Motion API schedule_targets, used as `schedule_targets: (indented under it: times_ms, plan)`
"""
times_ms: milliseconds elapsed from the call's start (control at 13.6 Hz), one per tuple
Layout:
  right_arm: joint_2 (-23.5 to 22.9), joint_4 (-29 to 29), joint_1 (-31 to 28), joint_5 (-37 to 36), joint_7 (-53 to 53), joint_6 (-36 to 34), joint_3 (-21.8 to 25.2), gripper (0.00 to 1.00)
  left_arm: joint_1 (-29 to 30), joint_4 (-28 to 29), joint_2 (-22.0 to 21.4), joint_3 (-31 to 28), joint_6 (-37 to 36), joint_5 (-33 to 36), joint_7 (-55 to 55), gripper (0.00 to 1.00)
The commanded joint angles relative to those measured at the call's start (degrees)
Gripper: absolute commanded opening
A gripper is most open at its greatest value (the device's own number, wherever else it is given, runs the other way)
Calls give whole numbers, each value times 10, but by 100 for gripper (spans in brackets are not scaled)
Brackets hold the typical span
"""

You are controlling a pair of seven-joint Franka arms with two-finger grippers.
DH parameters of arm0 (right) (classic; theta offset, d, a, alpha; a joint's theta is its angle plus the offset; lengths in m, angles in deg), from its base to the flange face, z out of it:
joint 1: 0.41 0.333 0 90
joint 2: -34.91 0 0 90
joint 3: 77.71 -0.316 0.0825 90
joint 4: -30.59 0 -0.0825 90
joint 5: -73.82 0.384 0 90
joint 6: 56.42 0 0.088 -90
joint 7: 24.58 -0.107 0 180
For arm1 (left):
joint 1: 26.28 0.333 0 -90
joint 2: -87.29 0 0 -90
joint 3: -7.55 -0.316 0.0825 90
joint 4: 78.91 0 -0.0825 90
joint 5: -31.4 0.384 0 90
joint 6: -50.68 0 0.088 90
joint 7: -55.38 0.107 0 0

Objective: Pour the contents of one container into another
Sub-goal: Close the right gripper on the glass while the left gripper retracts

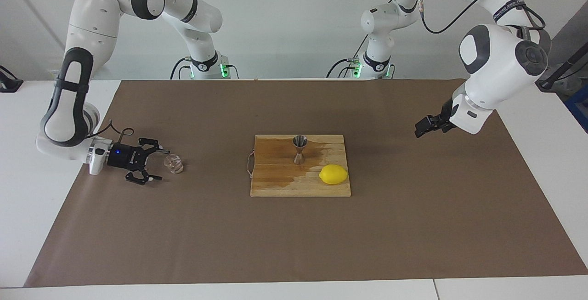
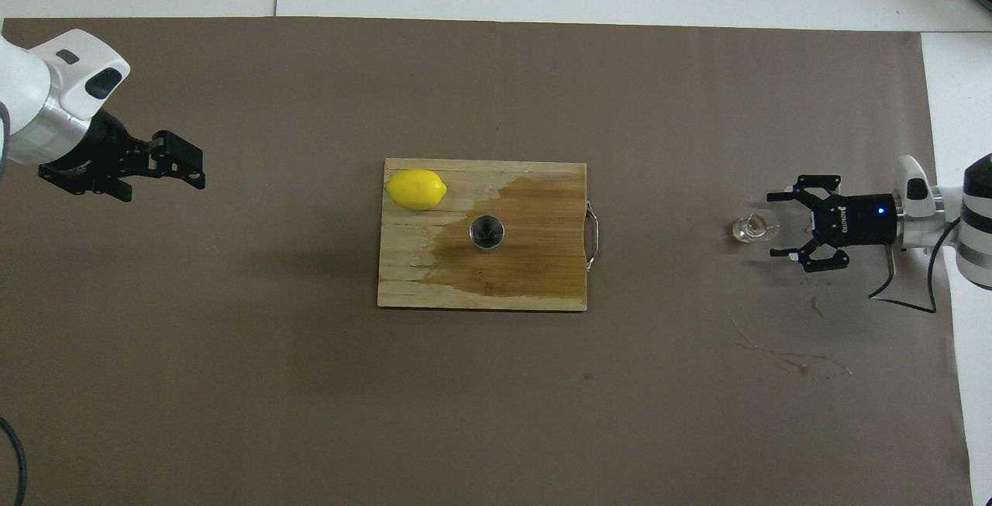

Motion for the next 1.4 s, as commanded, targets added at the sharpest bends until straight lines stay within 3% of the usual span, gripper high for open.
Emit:
schedule_targets:
  times_ms: [0,294,587,1028,1322]
  plan:
    - [5,15,8,20,18,2,0,100,-6,-21,-11,-2,1,18,64,100]
    - [5,15,16,28,16,1,-3,100,-12,-20,-62,19,6,16,83,100]
    - [6,14,17,30,15,1,-3,100,-12,-18,-76,21,-3,12,85,100]
    - [14,10,17,30,2,4,-3,92,-15,-3,-95,13,-9,9,129,100]
    - [14,10,21,30,2,7,-3,86,-101,1,-95,-83,-9,9,124,100]
